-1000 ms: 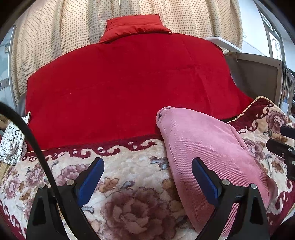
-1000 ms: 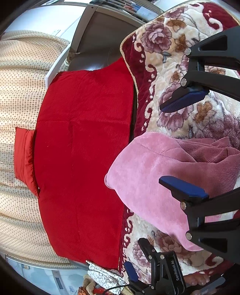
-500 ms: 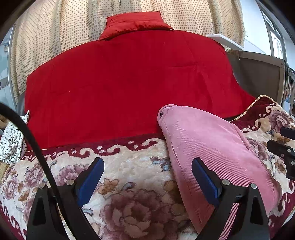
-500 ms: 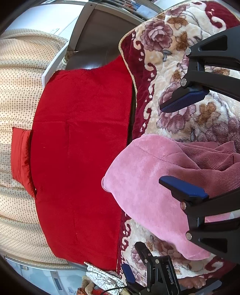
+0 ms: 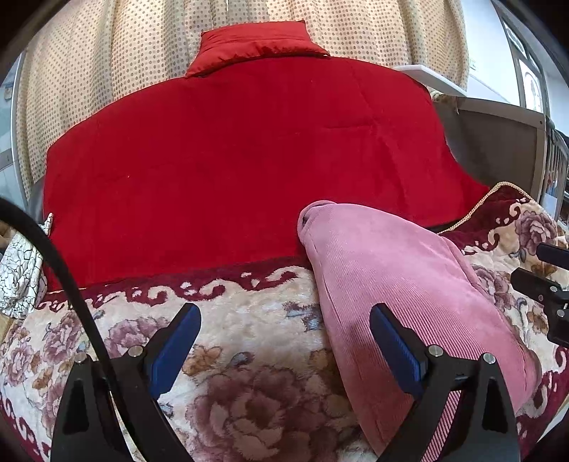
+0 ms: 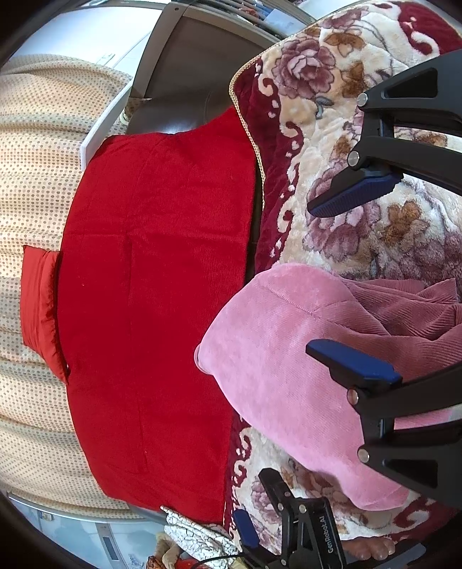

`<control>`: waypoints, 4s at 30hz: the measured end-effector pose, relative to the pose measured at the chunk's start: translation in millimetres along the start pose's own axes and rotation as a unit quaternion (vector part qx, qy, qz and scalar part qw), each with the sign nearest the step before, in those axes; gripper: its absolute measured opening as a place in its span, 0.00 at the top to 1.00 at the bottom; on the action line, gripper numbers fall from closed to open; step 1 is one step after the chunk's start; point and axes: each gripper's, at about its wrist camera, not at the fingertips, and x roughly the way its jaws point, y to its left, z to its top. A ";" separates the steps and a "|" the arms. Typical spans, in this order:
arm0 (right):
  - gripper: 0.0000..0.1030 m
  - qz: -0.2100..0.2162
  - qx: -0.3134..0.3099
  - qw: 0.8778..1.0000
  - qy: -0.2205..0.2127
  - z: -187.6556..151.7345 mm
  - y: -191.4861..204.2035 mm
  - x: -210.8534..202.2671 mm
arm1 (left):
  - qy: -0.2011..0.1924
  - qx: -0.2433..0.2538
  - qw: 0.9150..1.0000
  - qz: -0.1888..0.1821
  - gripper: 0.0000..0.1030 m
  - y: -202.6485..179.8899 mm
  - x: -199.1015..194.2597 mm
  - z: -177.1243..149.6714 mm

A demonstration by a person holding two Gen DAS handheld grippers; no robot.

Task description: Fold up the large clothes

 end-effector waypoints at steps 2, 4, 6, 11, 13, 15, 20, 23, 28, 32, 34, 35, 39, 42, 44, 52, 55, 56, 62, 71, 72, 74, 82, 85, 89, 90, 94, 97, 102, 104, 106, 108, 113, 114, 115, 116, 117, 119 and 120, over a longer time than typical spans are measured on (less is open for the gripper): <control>0.28 -0.001 0.000 1.000 0.001 -0.4 -0.5 0.7 | 0.000 -0.001 1.000 -0.001 0.07 -0.2 -0.1 -0.1; 0.28 -0.004 -0.002 1.000 0.001 -0.5 0.2 0.2 | 0.000 -0.002 1.000 -0.002 0.07 -0.3 -1.0 0.1; 0.28 -0.007 -0.005 1.000 -0.001 -1.2 -0.1 -1.5 | 0.000 -0.002 1.000 -0.003 0.07 -0.5 -1.0 0.7; 0.28 -0.015 -0.009 1.000 -0.003 -2.5 -2.9 -6.1 | -0.002 0.002 1.000 -0.008 0.07 -2.1 -4.1 1.4; 0.28 -0.018 -0.009 1.000 -0.003 -3.1 -3.8 -7.9 | -0.003 0.003 1.000 -0.012 0.07 -2.8 -5.6 2.0; 0.28 -0.018 -0.006 1.000 -0.002 -3.7 -6.1 -9.7 | -0.003 0.004 1.000 -0.016 0.07 -3.4 -5.9 2.0; 0.28 0.016 0.028 0.999 0.011 -6.2 -17.6 -7.3 | 0.022 0.002 0.998 -0.058 0.07 -4.4 -0.4 0.8; 0.28 0.072 0.078 0.993 0.041 -10.9 -36.2 7.9 | 0.041 -0.008 0.996 -0.083 0.07 -2.1 7.2 0.1; 0.28 0.186 0.211 0.955 0.093 -24.1 -79.8 44.9 | 0.064 -0.025 0.990 -0.120 0.07 0.9 19.2 1.5; 0.24 0.274 0.288 0.910 0.121 -37.5 -95.4 74.3 | 0.075 -0.034 0.986 -0.144 0.07 1.2 26.2 2.8; 0.24 0.298 0.316 0.890 0.137 -43.7 -97.4 88.8 | 0.084 -0.040 0.984 -0.154 0.07 1.2 30.6 2.8; 0.24 0.312 0.322 0.883 0.142 -44.6 -95.3 94.9 | 0.088 -0.042 0.983 -0.158 0.07 1.2 32.5 2.8; 0.24 0.340 0.323 0.869 0.161 -42.1 -85.9 117.9 | 0.092 -0.049 0.980 -0.169 0.07 3.4 37.5 5.2; 0.23 0.363 0.325 0.855 0.176 -41.5 -78.1 135.4 | 0.090 -0.044 0.981 -0.167 0.07 1.6 38.7 7.3; 0.19 0.373 0.333 0.845 0.189 -44.8 -72.9 146.9 | 0.085 -0.035 0.983 -0.161 0.07 -1.2 38.9 8.8; 0.14 0.398 0.328 0.836 0.187 -34.1 -52.5 164.0 | 0.069 -0.005 0.989 -0.128 0.07 -10.5 38.7 13.2; 0.18 0.411 0.325 0.831 0.187 -29.6 -45.5 167.0 | 0.070 -0.005 0.990 -0.125 0.07 -10.2 39.5 13.1; 0.19 0.411 0.324 0.831 0.188 -31.0 -43.2 168.7 | 0.071 -0.005 0.990 -0.124 0.07 -9.6 39.9 13.1; 0.24 0.399 0.319 0.838 0.189 -31.4 -39.1 168.2 | 0.072 -0.010 0.989 -0.127 0.07 -8.1 37.3 13.0; 0.24 0.393 0.325 0.841 0.180 -34.3 -40.8 164.9 | 0.073 -0.050 0.974 -0.209 0.07 -0.8 29.0 18.6; 0.24 0.394 0.326 0.840 0.179 -34.7 -41.3 164.9 | 0.091 -0.052 0.971 -0.214 0.07 -2.1 36.9 16.0; 0.24 0.395 0.327 0.840 0.177 -39.3 -44.3 163.1 | 0.121 -0.064 0.964 -0.228 0.07 -1.7 50.6 10.6; 0.26 0.398 0.328 0.839 0.175 -43.5 -48.9 162.4 | 0.209 -0.178 0.900 -0.340 0.07 7.0 88.4 -9.9; 0.28 0.395 0.326 0.840 0.176 -43.2 -49.0 160.9 | 0.208 -0.172 0.902 -0.338 0.10 1.4 88.0 -10.0; 0.35 0.390 0.319 0.846 0.176 -40.6 -47.8 156.7 | 0.180 -0.140 0.913 -0.339 0.35 -10.3 72.8 0.5; 0.36 0.388 0.316 0.848 0.176 -39.0 -47.7 154.7 | 0.177 -0.135 0.916 -0.335 0.36 -11.6 71.7 1.7; 0.45 0.376 0.303 0.859 0.169 -30.3 -44.5 145.3 | 0.168 -0.130 0.922 -0.324 0.41 -12.9 65.8 4.4; 0.49 0.369 0.294 0.867 0.161 -23.3 -42.1 137.6 | 0.156 -0.124 0.927 -0.318 0.42 -10.7 55.7 8.8; 0.53 0.370 0.271 0.878 0.135 -6.2 -32.0 115.3 | 0.124 -0.118 0.936 -0.308 0.42 4.2 29.6 19.0; 0.54 0.375 0.265 0.880 0.122 -0.2 -26.4 106.6 | 0.110 -0.113 0.941 -0.298 0.42 13.9 13.8 23.3; 0.54 0.383 0.260 0.880 0.109 6.8 -18.4 96.6 | 0.103 -0.110 0.946 -0.287 0.42 24.4 1.8 25.6; 0.54 0.392 0.254 0.879 0.098 13.2 -6.6 87.4 | 0.100 -0.109 0.950 -0.274 0.42 38.1 -8.7 25.0; 0.54 0.416 0.251 0.869 0.092 19.2 29.8 77.3 | 0.105 -0.116 0.954 -0.255 0.42 72.7 -24.2 16.8; 0.54 0.420 0.251 0.867 0.092 19.6 36.9 76.3 | 0.106 -0.116 0.955 -0.253 0.42 77.1 -26.5 14.6; 0.54 0.423 0.251 0.866 0.092 19.6 41.5 75.1 | 0.109 -0.114 0.956 -0.249 0.42 83.4 -28.5 11.8; 0.54 0.426 0.250 0.865 0.092 19.3 48.0 74.6 | 0.111 -0.112 0.956 -0.247 0.42 86.8 -30.6 11.1; 0.54 0.430 0.248 0.863 0.092 18.0 55.3 74.1 | 0.113 -0.110 0.957 -0.244 0.42 92.6 -32.1 7.9; 0.54 0.430 0.250 0.862 0.098 12.6 64.1 75.4 | 0.130 -0.095 0.959 -0.233 0.41 91.4 -24.6 2.7; 0.54 0.428 0.254 0.861 0.103 8.9 67.1 78.2 | 0.142 -0.089 0.959 -0.228 0.41 90.0 -19.1 -0.2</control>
